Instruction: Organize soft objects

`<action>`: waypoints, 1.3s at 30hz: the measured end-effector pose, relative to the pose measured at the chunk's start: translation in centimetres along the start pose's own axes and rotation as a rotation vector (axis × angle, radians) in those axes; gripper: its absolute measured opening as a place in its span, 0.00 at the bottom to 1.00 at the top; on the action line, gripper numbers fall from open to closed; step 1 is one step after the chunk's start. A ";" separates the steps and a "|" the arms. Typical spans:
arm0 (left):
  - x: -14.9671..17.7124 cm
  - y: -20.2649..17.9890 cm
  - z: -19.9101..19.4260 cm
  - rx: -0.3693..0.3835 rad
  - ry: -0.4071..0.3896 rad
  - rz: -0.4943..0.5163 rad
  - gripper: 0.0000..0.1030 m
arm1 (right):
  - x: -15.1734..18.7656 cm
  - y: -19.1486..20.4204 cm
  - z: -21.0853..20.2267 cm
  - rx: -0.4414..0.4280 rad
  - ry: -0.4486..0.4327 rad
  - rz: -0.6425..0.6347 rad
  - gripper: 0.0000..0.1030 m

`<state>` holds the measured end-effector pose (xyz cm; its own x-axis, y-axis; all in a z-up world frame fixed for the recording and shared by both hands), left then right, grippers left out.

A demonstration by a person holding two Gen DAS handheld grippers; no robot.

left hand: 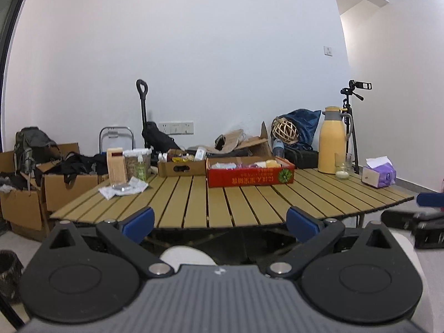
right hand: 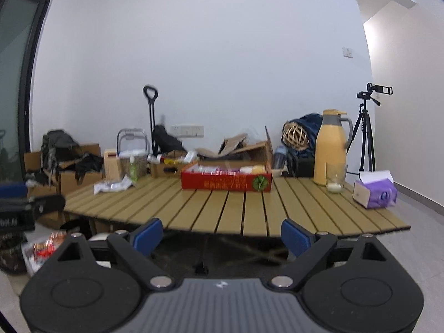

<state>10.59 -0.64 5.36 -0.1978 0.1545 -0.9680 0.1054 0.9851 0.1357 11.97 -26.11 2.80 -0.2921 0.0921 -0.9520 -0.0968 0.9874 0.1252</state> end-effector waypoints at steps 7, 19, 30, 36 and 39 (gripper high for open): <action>1.9 -0.5 -1.7 0.016 0.033 -0.007 1.00 | 2.4 1.6 -2.2 -0.057 0.052 -0.019 0.93; 2.1 -0.2 -2.6 0.017 0.018 -0.014 1.00 | 3.0 2.0 -3.5 -0.054 0.062 -0.009 0.96; 2.2 -0.1 -3.3 0.021 0.005 -0.008 1.00 | 3.1 1.5 -4.0 -0.058 0.055 0.003 0.96; 2.3 -0.1 -3.4 0.022 0.004 -0.005 1.00 | 3.1 1.5 -4.1 -0.060 0.053 0.001 0.96; 2.2 0.1 -3.5 0.022 0.003 -0.007 1.00 | 3.1 1.4 -4.0 -0.060 0.053 0.003 0.96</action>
<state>6.78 0.10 3.93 -0.2011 0.1482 -0.9683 0.1254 0.9843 0.1246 7.09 -24.94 1.18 -0.3423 0.0860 -0.9356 -0.1521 0.9776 0.1455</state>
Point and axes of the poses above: each gripper's, at about its wrist camera, not at the fingertips, and z roughly the way its jaws point, y to its left, x to its underside, the point moved 1 cm from there along z, roughly the way its jaws point, and after that the axes turned 6 degrees about z, right-handed, at the moved point
